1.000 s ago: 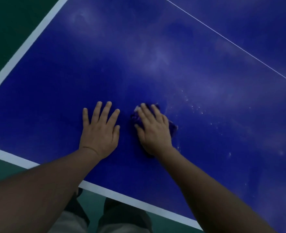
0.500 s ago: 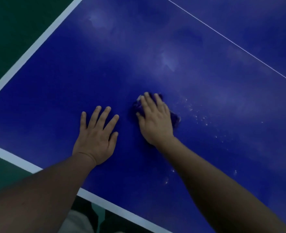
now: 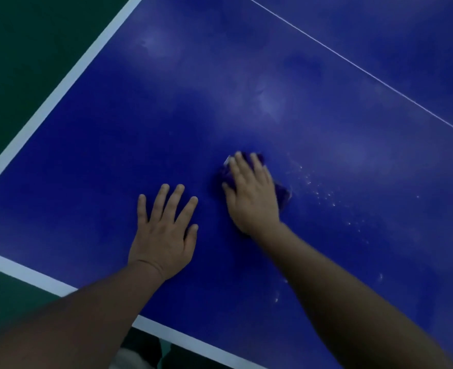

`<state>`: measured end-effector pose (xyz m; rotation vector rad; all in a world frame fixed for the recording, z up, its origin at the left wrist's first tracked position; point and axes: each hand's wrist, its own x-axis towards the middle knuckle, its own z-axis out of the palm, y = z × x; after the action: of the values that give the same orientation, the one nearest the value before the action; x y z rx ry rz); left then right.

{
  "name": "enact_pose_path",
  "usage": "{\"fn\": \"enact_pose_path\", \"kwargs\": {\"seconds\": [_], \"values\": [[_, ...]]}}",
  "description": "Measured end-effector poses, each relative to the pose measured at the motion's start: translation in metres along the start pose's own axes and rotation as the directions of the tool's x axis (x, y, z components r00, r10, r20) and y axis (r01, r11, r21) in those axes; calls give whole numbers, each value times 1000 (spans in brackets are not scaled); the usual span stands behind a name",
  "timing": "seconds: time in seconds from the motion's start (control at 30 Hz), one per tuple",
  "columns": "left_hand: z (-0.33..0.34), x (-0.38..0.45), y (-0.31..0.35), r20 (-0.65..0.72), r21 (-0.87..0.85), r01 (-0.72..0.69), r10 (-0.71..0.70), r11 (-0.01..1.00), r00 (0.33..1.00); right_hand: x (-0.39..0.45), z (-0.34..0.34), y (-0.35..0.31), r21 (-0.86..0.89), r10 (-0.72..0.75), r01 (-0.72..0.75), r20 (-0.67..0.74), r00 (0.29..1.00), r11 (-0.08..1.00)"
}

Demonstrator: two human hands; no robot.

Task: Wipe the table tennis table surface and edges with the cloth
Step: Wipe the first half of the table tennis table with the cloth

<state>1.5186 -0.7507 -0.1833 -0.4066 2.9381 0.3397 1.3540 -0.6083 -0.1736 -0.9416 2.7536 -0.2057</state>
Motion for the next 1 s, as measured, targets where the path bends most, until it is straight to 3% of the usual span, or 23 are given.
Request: {"fn": "enact_pose_path", "kwargs": {"seconds": [0.1,0.23,0.4,0.57,0.63,0.73,0.8,1.0], "values": [[-4,1,0,16,-57,6,-5,998,1000,24,-12,35,37,185,-184,-34,982,982],[-7,3,-2,23,-65,-9,11,998,1000,-19,-10,48,95,388,-382,-56,920,919],[-8,11,3,54,-10,-59,60,998,997,-44,6,-4,32,239,-238,-33,970,971],[-14,50,3,111,45,-209,203,977,973,19,-10,24,23,121,-120,-28,992,992],[-17,72,3,129,64,-231,222,971,967,33,-16,47,14,207,-207,-51,977,978],[-26,105,5,105,54,-234,228,971,968,19,-20,62,101,443,-434,-108,890,896],[-32,126,9,88,30,-254,251,967,964,-8,-16,47,106,472,-461,-126,873,881],[-39,183,30,63,25,-259,257,966,964,-7,-5,19,15,168,-167,-81,982,986]]}}
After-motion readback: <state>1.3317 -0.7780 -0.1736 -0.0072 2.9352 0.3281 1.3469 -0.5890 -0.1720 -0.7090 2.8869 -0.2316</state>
